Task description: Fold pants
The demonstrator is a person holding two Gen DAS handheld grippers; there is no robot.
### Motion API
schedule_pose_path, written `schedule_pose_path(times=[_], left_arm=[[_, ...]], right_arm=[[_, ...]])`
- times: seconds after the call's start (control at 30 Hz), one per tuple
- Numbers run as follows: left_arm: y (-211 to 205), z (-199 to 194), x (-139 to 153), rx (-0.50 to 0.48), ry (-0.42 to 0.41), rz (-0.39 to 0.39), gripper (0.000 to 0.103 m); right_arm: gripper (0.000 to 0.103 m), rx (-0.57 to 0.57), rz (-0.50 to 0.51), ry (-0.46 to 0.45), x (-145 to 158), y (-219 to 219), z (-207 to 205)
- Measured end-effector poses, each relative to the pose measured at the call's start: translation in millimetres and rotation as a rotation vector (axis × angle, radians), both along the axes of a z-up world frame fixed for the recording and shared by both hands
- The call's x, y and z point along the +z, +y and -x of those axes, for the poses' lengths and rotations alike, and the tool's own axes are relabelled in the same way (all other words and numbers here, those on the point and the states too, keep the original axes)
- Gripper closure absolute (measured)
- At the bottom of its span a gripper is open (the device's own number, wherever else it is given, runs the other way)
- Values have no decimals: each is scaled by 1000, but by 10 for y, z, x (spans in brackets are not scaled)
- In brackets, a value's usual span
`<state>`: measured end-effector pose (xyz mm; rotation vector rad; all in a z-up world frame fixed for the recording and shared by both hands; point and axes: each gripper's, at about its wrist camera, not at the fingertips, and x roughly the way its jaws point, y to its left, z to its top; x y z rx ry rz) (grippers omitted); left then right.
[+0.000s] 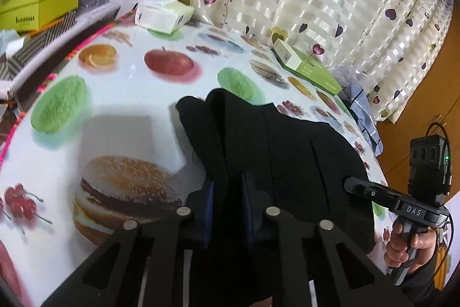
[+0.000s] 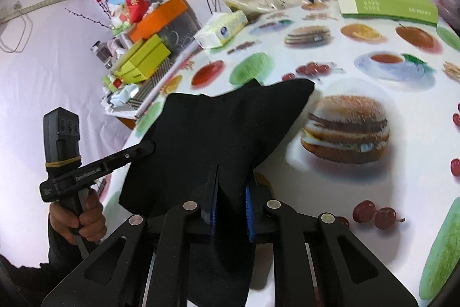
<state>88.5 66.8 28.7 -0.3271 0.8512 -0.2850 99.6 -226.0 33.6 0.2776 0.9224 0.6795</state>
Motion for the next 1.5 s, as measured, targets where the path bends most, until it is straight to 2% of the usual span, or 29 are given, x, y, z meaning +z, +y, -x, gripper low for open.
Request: schedule_pose_path(times=[0.33,0.7,0.83,0.93,1.0,1.07,1.17,1.23,1.37,1.5], left_arm=[[76,-149,271,4,-57,-67,89],[536,-643,496,53,-114,-117,91],[689,-779,433,67,-118,-126,91],[820,-889,262,75,-83,-120,91],[894,-946,111,95,-52,-140,92],[982,-970,-12,112,-22,-132,92],[1080,-941,-145,134,22,-136,91],[1097,-868,-138,141,15,-142,91],[1028,-621,84,138,-61,-159,92],[795,-380,249,75,-129,-170,92]], right_arm=[[89,45,-10,-65,252,367,-160],[89,88,-21,-106,362,957,-666],[89,98,-3,-97,243,1091,-883],[89,99,27,-55,57,1110,-996],[85,83,61,-27,-77,1071,-1056],[73,48,94,1,-162,1000,-1093],[69,12,170,-8,-194,935,-1070],[69,-9,211,-48,-118,919,-971],[69,-3,252,-178,139,968,-630],[69,50,261,-220,182,1080,-357]])
